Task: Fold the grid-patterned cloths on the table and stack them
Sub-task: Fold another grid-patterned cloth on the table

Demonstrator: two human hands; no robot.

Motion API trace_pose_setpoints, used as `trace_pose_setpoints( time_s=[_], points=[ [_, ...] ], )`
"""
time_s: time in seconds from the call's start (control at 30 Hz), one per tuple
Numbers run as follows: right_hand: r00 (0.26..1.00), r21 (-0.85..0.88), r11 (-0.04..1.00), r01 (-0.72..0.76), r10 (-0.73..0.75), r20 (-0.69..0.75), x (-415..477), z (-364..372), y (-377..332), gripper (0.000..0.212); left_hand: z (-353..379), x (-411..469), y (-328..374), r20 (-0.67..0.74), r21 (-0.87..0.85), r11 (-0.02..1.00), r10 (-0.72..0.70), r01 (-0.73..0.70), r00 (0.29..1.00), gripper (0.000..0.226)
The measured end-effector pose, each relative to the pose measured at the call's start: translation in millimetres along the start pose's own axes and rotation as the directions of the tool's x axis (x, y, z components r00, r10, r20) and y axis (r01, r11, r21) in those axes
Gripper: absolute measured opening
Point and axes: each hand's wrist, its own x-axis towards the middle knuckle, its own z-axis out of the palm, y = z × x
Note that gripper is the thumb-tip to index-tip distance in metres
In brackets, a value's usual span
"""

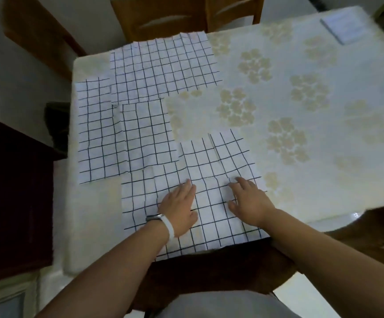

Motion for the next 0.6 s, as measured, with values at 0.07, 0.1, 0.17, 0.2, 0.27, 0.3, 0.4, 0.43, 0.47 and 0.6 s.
trace_pose_setpoints(
  time_s=[0.07, 0.1, 0.17, 0.2, 0.27, 0.3, 0.4, 0.43, 0.47, 0.6],
  points=[
    [1.000, -0.004, 1.000, -0.015, 0.015, 0.007, 2.3, 3.5, 5.2, 0.063, 5.0, 3.9, -2.8, 0.034, 0.020, 1.000, 0.006, -0.006, 0.999, 0.074],
    [1.000, -0.006, 1.000, -0.020, 0.020, 0.013, 2.8, 5.0, 8.0, 0.063, 7.1, 5.4, -5.1, 0.049, 0.032, 0.999, 0.006, -0.007, 0.999, 0.074],
    [0.999, -0.005, 1.000, -0.029, 0.029, 0.019, 2.6, 8.7, 14.4, 0.062, 10.5, 7.3, -10.1, 0.062, 0.052, 0.999, 0.002, -0.005, 0.998, 0.076],
    [0.999, -0.003, 1.000, -0.030, 0.030, 0.018, 2.1, 10.7, 17.5, 0.060, 12.2, 8.2, -12.5, 0.063, 0.057, 0.998, -0.001, -0.003, 0.998, 0.077],
    [1.000, -0.001, 1.000, -0.029, 0.029, 0.009, 0.0, 14.1, 23.4, 0.057, 15.2, 10.0, -15.6, 0.071, 0.055, 0.998, -0.014, 0.011, 0.997, 0.078],
    [1.000, -0.005, 1.000, -0.024, 0.024, 0.003, -0.9, 15.3, 26.3, 0.056, 16.5, 11.2, -16.2, 0.077, 0.055, 0.998, -0.020, 0.016, 0.997, 0.079],
    [1.000, -0.024, 1.000, -0.006, 0.006, 0.003, -3.6, 16.0, 34.5, 0.056, 18.7, 15.0, -12.6, 0.088, 0.082, 0.997, -0.021, 0.014, 0.996, 0.077],
    [1.000, -0.026, 1.000, -0.005, 0.005, 0.004, -4.3, 15.4, 37.1, 0.056, 19.4, 16.2, -10.5, 0.092, 0.091, 0.996, -0.020, 0.011, 0.996, 0.076],
    [1.000, -0.027, 1.000, -0.007, 0.007, 0.004, -4.9, 15.1, 39.9, 0.056, 20.5, 17.7, -8.3, 0.096, 0.098, 0.995, -0.020, 0.011, 0.995, 0.076],
    [0.997, 0.011, 0.998, -0.069, 0.070, -0.026, -6.4, 12.7, 48.6, 0.055, 23.7, 21.2, -1.0, 0.099, 0.113, 0.993, -0.027, 0.016, 0.995, 0.075]
  ],
)
